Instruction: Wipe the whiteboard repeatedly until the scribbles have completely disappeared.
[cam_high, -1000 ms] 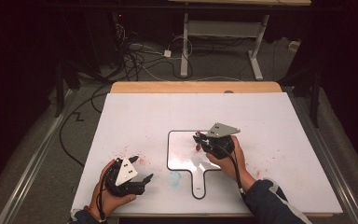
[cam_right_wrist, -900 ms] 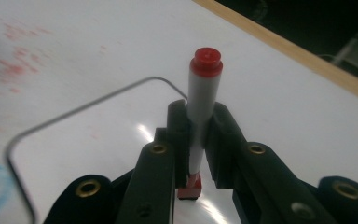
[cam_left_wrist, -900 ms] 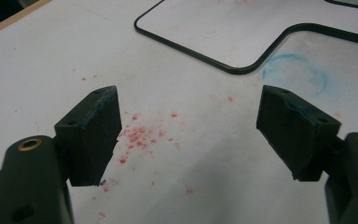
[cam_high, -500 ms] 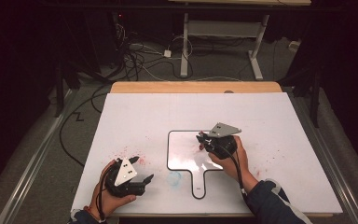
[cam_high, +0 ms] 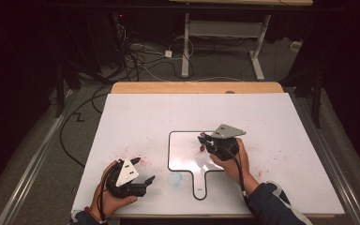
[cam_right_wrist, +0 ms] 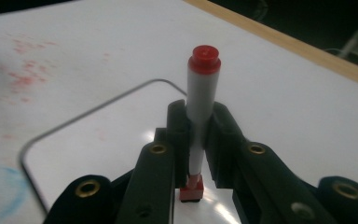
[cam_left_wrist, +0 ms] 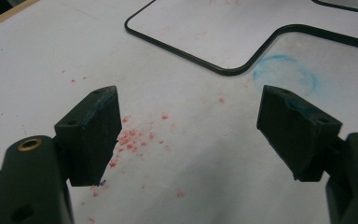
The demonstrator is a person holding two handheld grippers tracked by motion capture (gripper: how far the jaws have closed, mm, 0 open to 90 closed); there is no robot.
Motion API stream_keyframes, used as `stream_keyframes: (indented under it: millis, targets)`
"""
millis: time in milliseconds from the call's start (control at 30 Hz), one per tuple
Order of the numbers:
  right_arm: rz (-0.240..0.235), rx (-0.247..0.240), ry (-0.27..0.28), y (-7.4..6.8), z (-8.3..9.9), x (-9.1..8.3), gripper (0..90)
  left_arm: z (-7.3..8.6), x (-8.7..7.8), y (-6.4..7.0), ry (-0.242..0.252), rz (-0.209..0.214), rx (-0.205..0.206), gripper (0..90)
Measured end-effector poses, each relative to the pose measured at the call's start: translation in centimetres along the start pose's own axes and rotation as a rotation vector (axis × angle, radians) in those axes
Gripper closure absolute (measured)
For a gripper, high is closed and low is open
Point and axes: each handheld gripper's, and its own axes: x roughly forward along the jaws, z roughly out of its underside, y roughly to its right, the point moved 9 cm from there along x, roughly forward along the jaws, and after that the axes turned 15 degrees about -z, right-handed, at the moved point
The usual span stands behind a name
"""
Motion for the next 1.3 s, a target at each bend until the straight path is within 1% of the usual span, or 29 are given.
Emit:
stream_keyframes:
  millis: [33, 67, 100, 167, 233, 300, 367, 433, 500, 533, 567, 600, 667, 733, 800, 833, 900, 933, 967, 1000, 1033, 1100, 1133, 1167, 1233, 1300]
  targets:
    - [-0.015, -0.014, -0.001, -0.6, -0.1, 0.3, 81.6, 0.0, 0.0, 0.0, -0.001, 0.001, 0.000, 20.9]
    - [-0.049, -0.016, 0.006, -1.3, -0.3, 0.7, 81.6, 0.0, 0.0, 0.0, -0.001, 0.001, 0.000, 20.9]
    - [-0.056, -0.018, 0.011, -1.7, -0.4, 0.9, 81.6, 0.1, 0.0, 0.0, -0.001, 0.001, -0.001, 20.8]
    - [-0.055, -0.050, -0.008, -2.1, -0.5, 1.1, 81.7, 0.1, 0.0, 0.0, 0.000, 0.000, -0.004, 20.8]
    - [-0.049, -0.059, -0.026, -1.9, -0.3, 0.7, 81.7, 0.1, -0.1, 0.0, 0.001, 0.000, -0.004, 20.8]
    - [-0.006, -0.065, -0.050, -0.9, 0.1, -0.2, 81.7, 0.1, -0.1, -0.1, 0.001, 0.000, -0.005, 20.8]
    - [0.030, -0.044, -0.060, 0.4, 0.6, -1.4, 81.7, 0.1, -0.1, -0.1, 0.000, -0.001, -0.008, 20.9]
    - [0.082, -0.037, -0.072, 1.9, 1.2, -2.7, 81.7, 0.1, -0.1, -0.1, -0.002, -0.001, -0.007, 20.9]
    - [0.116, -0.022, -0.075, 3.1, 1.8, -3.8, 81.7, 0.1, 0.0, 0.0, -0.005, 0.000, -0.004, 20.9]
    - [0.133, -0.018, -0.075, 3.5, 2.0, -4.2, 81.7, 0.1, 0.0, 0.1, -0.006, 0.001, -0.005, 20.9]
    - [0.138, -0.014, -0.073, 3.8, 2.2, -4.5, 81.7, 0.0, 0.1, 0.1, -0.007, 0.000, -0.004, 20.9]
    - [0.132, -0.004, -0.067, 3.9, 2.3, -4.7, 81.7, 0.0, 0.1, 0.1, -0.008, 0.001, -0.002, 20.9]
    - [0.121, -0.005, -0.060, 3.6, 2.4, -4.7, 81.6, -0.1, 0.2, 0.2, -0.009, 0.003, 0.002, 20.9]
    - [0.062, 0.002, -0.036, 2.6, 2.2, -4.3, 81.6, -0.1, 0.2, 0.3, -0.010, 0.005, 0.004, 20.9]
    - [0.018, -0.006, -0.034, 1.6, 2.2, -4.0, 81.6, -0.1, 0.2, 0.3, -0.010, 0.007, 0.007, 20.9]
    - [0.012, -0.008, -0.032, 1.4, 2.1, -4.0, 81.7, 0.0, 0.2, 0.3, -0.010, 0.008, 0.005, 20.9]
    - [0.028, -0.020, -0.053, 1.6, 2.3, -4.3, 81.7, 0.0, 0.2, 0.3, -0.010, 0.008, 0.002, 20.9]
    - [0.055, -0.022, -0.064, 2.0, 2.4, -4.6, 81.7, 0.0, 0.2, 0.2, -0.009, 0.008, -0.001, 21.0]
    - [0.091, -0.034, -0.076, 2.6, 2.5, -5.0, 81.7, 0.0, 0.2, 0.2, -0.008, 0.009, -0.001, 20.9]
    - [0.117, -0.046, -0.083, 3.1, 2.7, -5.3, 81.7, 0.0, 0.1, 0.2, -0.008, 0.008, -0.002, 20.9]
    - [0.121, -0.032, -0.077, 3.6, 2.8, -5.6, 81.7, 0.0, 0.1, 0.2, -0.008, 0.008, -0.002, 21.0]
    - [0.109, -0.005, -0.068, 3.8, 3.0, -5.9, 81.7, 0.0, 0.2, 0.2, -0.011, 0.007, -0.001, 20.9]
    - [0.108, -0.006, -0.069, 3.8, 3.0, -6.0, 81.6, 0.0, 0.2, 0.2, -0.014, 0.007, 0.002, 20.9]
    - [0.096, -0.009, -0.067, 3.6, 3.0, -6.0, 81.7, 0.0, 0.3, 0.3, -0.014, 0.008, 0.005, 20.9]
    - [0.057, 0.003, -0.059, 2.9, 3.0, -5.8, 81.6, 0.0, 0.2, 0.3, -0.013, 0.009, 0.007, 20.9]
    - [0.032, 0.001, -0.054, 2.1, 2.9, -5.5, 81.6, 0.0, 0.2, 0.3, -0.013, 0.009, 0.006, 21.0]
